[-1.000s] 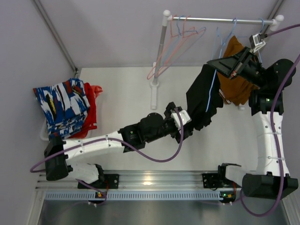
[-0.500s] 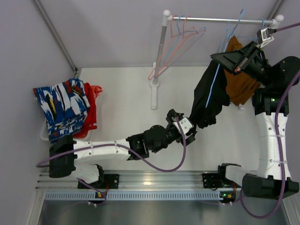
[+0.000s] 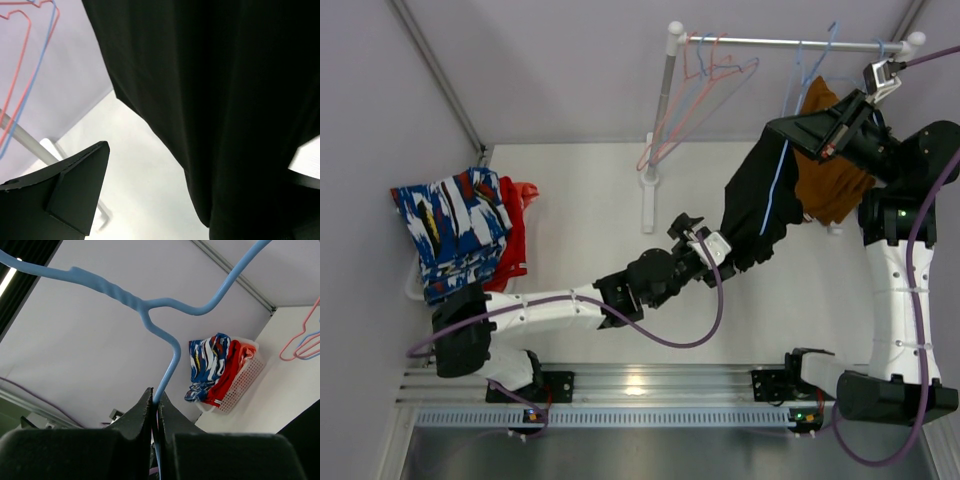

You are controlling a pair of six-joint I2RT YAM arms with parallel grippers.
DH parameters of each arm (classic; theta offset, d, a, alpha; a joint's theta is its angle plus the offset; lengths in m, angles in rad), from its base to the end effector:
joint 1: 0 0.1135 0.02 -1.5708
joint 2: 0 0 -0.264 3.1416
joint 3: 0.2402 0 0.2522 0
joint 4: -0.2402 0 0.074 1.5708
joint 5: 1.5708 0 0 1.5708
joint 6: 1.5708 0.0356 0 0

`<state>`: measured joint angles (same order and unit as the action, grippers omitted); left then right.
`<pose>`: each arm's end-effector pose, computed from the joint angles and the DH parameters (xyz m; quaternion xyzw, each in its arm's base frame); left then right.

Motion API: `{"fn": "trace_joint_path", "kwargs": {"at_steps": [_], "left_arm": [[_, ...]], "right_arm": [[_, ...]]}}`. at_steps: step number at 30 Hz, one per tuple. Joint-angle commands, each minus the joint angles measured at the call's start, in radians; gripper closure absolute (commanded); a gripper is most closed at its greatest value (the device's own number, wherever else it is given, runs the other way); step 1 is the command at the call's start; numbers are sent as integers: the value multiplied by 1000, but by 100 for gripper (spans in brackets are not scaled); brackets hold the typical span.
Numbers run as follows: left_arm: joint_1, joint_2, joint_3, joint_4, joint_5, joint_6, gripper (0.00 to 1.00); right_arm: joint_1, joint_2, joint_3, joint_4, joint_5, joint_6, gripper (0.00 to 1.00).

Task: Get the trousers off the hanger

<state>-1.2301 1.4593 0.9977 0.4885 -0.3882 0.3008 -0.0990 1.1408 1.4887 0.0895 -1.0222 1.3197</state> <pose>0.1275 -0.3193 0.3234 0.3746 0.5893 -0.1948 0.6888 0.2056 0.0101 0.5326 -0.0081 0.6241 0.6369 0.4525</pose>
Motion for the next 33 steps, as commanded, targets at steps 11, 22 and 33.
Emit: {"fn": "trace_joint_path", "kwargs": {"at_steps": [11, 22, 33], "left_arm": [[41, -8, 101, 113, 149, 169, 1], [40, -4, 268, 36, 218, 110, 2], [38, 4, 306, -44, 311, 101, 50]], "right_arm": [[33, -55, -59, 145, -44, 3, 100], [88, -87, -168, 75, -39, -89, 100], [137, -93, -183, 73, -50, -100, 100]]}}
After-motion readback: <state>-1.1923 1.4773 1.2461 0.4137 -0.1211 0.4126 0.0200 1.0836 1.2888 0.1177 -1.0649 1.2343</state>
